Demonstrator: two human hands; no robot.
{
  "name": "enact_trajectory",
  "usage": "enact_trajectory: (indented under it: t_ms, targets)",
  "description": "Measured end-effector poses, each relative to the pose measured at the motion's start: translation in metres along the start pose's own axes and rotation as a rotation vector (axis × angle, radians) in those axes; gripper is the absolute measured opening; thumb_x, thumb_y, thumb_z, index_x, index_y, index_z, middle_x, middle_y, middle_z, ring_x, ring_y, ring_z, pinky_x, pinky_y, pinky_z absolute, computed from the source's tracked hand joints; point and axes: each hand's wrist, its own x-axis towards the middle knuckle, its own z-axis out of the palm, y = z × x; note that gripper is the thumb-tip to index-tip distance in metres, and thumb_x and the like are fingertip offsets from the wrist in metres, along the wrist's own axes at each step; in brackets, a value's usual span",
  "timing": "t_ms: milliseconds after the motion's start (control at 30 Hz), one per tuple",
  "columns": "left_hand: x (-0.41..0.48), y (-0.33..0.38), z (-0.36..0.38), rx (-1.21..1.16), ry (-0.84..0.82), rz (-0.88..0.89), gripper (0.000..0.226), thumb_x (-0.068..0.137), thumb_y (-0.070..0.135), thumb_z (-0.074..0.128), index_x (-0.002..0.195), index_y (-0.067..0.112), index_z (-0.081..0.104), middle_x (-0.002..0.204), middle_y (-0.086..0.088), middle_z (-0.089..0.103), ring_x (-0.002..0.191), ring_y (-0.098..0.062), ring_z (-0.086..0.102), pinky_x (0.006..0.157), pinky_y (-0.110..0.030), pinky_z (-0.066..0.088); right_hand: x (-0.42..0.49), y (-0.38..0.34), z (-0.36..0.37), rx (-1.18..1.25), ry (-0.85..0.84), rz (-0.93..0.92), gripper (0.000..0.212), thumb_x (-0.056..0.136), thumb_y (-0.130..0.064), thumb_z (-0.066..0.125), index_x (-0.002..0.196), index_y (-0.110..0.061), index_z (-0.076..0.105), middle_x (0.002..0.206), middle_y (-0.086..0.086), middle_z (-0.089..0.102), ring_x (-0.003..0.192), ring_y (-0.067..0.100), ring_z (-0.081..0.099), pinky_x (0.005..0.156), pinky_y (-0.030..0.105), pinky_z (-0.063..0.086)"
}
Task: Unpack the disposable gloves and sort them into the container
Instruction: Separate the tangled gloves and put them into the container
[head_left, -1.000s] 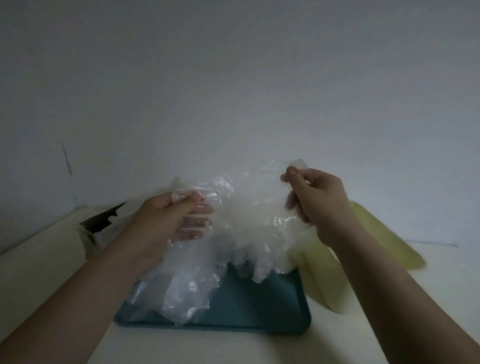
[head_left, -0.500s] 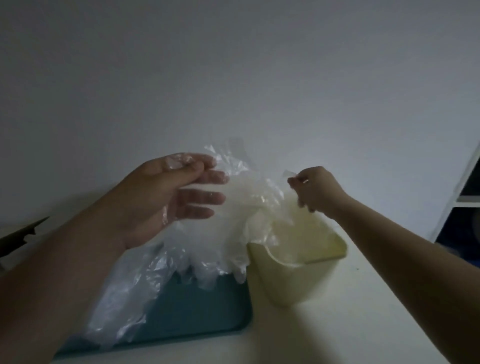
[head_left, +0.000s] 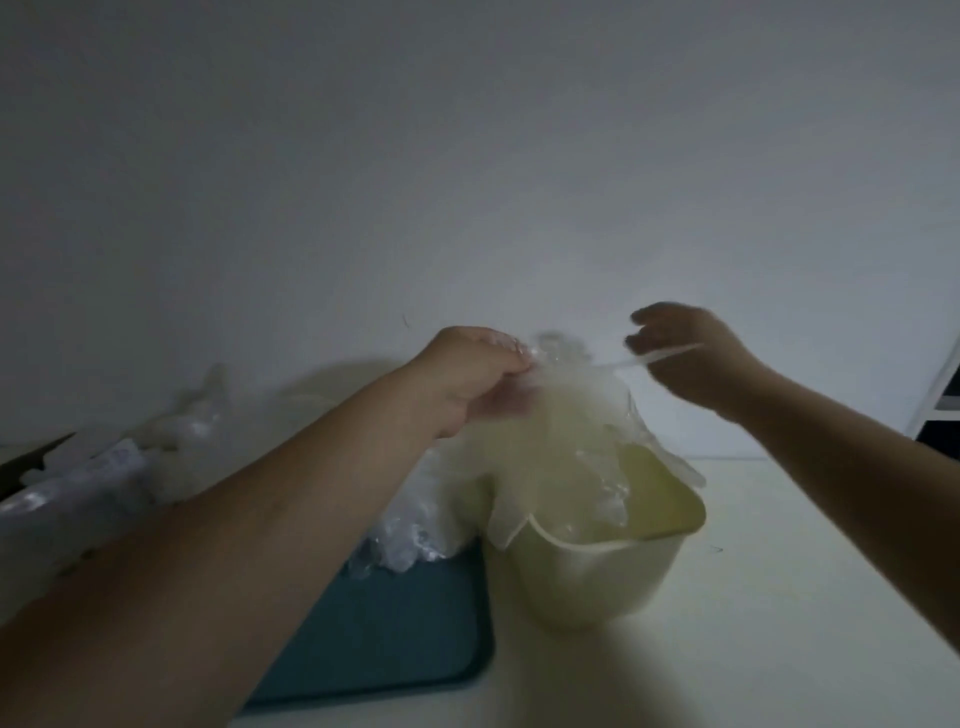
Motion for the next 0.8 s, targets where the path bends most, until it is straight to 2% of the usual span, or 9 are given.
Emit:
enact_trajectory:
  t_ms: [67,133,200,300,367,433,533,667,800]
  targets:
    - [0.016,-0.011,0.013,0.048,0.007,-0.037,0.020,0.087,-0.009,0.075,0.101,0.005,0.072,0.081,-0.011,0.071,0.051,-0.013,0.068,0.045,-0.031,0.059,-0.007,0.004,-0.017,0.100,0.175,-0.002,0.034,0.100,-0.012,0.056,0.132,-0.016,0.066,0.130,0.005,0.068,0.116,0.022,0.063,0.094,0.026,0.045]
    - [0.030,-0.023,0.022,0.099,0.018,-0.054,0.022,0.084,-0.016,0.072,0.092,0.004,0.066,0.084,-0.012,0.070,0.061,-0.018,0.070,0.063,-0.042,0.067,-0.017,-0.003,-0.025,0.168,0.175,-0.033,0.032,0.104,-0.017,0.051,0.131,-0.020,0.067,0.128,0.000,0.068,0.117,0.016,0.062,0.099,0.030,0.047]
    - [0.042,-0.033,0.028,0.174,0.046,-0.050,0.021,0.083,-0.015,0.072,0.087,0.005,0.067,0.091,-0.016,0.069,0.075,-0.027,0.071,0.073,-0.043,0.065,-0.031,-0.019,-0.023,0.196,0.031,-0.103,0.028,0.106,-0.025,0.051,0.127,-0.021,0.069,0.123,-0.004,0.071,0.117,0.015,0.064,0.106,0.037,0.049]
    - [0.048,-0.041,0.035,0.184,0.064,-0.072,0.025,0.073,-0.003,0.077,0.093,0.009,0.068,0.101,-0.021,0.068,0.088,-0.035,0.069,0.082,-0.044,0.060,-0.047,-0.038,-0.006,0.018,-0.374,-0.087,0.029,0.106,-0.032,0.052,0.129,-0.024,0.068,0.127,-0.002,0.070,0.113,0.014,0.066,0.105,0.038,0.051]
    - [0.047,-0.043,0.035,0.276,0.079,-0.034,0.036,0.080,0.002,0.079,0.113,0.010,0.069,0.112,-0.014,0.067,0.099,-0.029,0.065,0.091,-0.037,0.055,-0.052,-0.041,0.019,-0.302,-0.600,-0.087,0.045,0.107,-0.041,0.048,0.150,-0.028,0.050,0.153,-0.001,0.052,0.130,0.017,0.056,0.109,0.034,0.043]
    - [0.044,-0.043,0.027,0.346,0.138,0.039,0.044,0.089,0.008,0.076,0.131,0.012,0.065,0.126,-0.006,0.064,0.115,-0.024,0.061,0.098,-0.033,0.052,-0.054,-0.039,0.048,-0.529,-0.705,-0.123,0.061,0.107,-0.049,0.043,0.162,-0.030,0.027,0.167,0.001,0.031,0.148,0.024,0.038,0.118,0.038,0.030]
    - [0.032,-0.036,0.007,0.366,0.204,0.137,0.043,0.094,0.010,0.069,0.136,0.015,0.062,0.131,-0.002,0.062,0.119,-0.020,0.059,0.092,-0.028,0.048,-0.043,-0.028,0.088,-0.599,-0.797,-0.111,0.067,0.105,-0.049,0.048,0.163,-0.032,0.020,0.169,0.002,0.027,0.151,0.028,0.034,0.120,0.043,0.030]
    - [0.003,-0.027,-0.021,0.367,0.229,0.224,0.033,0.095,0.010,0.068,0.127,0.019,0.066,0.125,0.002,0.065,0.108,-0.009,0.062,0.072,-0.013,0.044,-0.026,-0.016,0.123,-0.689,-0.887,-0.054,0.067,0.099,-0.051,0.056,0.160,-0.037,0.031,0.164,0.003,0.036,0.146,0.032,0.040,0.117,0.048,0.038]
    - [-0.029,-0.024,-0.050,0.408,0.208,0.263,0.025,0.095,0.015,0.070,0.118,0.025,0.071,0.112,0.012,0.071,0.092,0.003,0.066,0.064,-0.003,0.047,-0.028,-0.025,0.123,-0.846,-0.999,-0.112,0.055,0.103,-0.044,0.051,0.154,-0.024,0.046,0.154,0.004,0.050,0.135,0.028,0.052,0.110,0.041,0.041]
